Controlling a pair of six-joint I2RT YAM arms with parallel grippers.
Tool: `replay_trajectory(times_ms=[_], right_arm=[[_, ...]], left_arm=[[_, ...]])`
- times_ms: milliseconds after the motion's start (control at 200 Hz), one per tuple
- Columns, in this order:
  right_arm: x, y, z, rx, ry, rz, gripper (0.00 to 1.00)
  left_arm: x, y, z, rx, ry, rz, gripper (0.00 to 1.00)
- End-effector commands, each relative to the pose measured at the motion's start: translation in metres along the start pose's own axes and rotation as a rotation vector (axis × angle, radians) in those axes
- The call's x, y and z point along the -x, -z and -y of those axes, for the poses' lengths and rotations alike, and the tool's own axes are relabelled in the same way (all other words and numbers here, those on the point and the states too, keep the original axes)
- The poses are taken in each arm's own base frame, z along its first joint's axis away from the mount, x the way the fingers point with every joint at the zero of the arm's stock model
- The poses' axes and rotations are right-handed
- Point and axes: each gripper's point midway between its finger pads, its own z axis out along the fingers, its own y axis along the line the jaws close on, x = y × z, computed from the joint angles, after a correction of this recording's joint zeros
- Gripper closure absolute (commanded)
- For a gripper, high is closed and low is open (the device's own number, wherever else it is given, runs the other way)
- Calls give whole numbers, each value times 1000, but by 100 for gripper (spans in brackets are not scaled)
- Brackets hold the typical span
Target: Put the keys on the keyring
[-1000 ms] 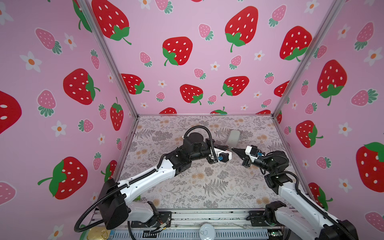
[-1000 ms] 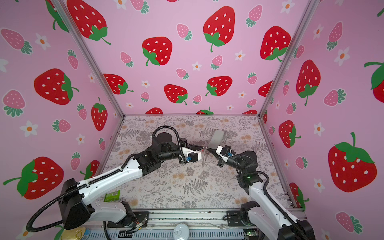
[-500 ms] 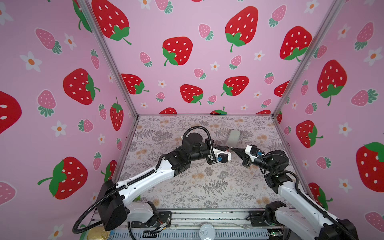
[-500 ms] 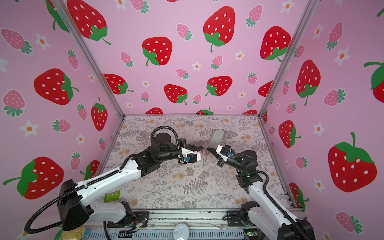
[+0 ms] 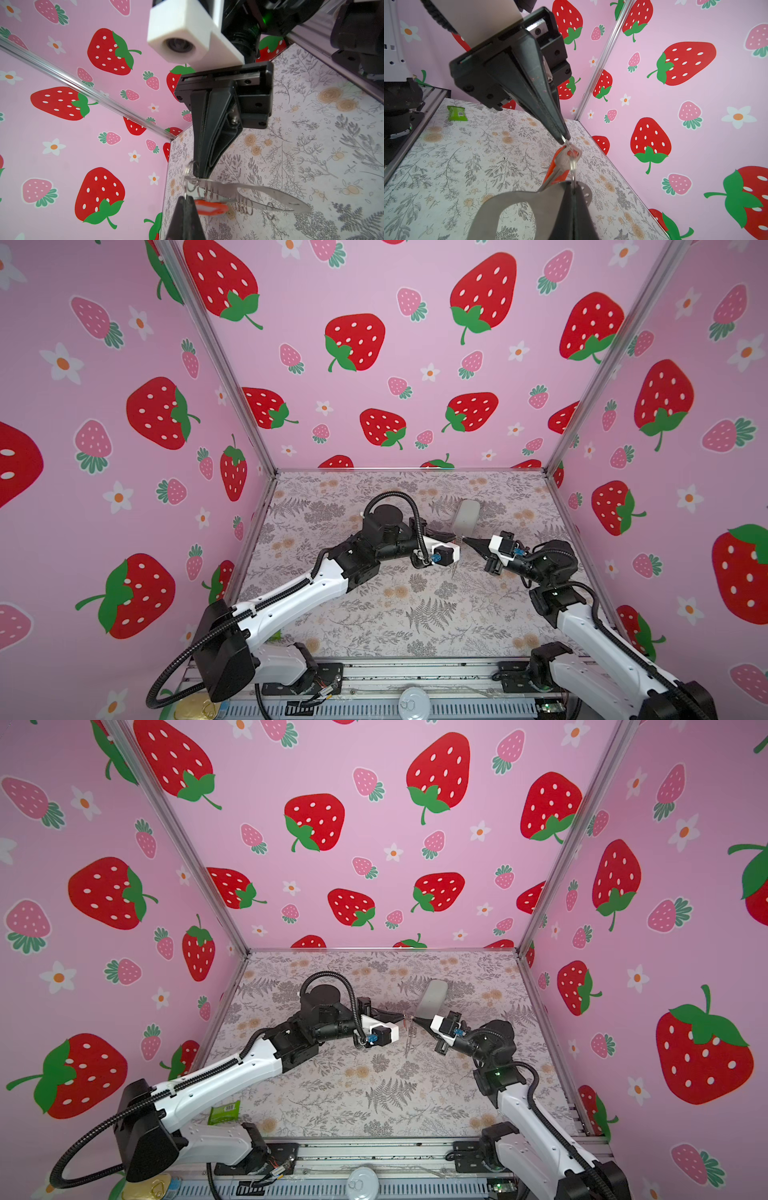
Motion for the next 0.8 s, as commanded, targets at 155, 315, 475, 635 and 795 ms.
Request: replay_trajectory(times_ms=[155, 315, 475, 635, 795], right_arm=[[6, 1, -1, 22, 202, -3, 99], [7, -2, 0, 34, 225, 2, 99], [13, -3, 2, 40, 236, 13, 99], [16, -2, 0, 55, 225, 9, 99], [13, -1, -4, 73, 241, -2, 99]], left_arm=[[11, 14, -2, 8, -40, 65, 100], [7, 18, 1, -2, -26, 79, 100], [2, 19, 0, 30, -12, 98, 100], [-1, 17, -3, 50, -20, 125, 100], [0, 17, -5, 45, -11, 146, 100]])
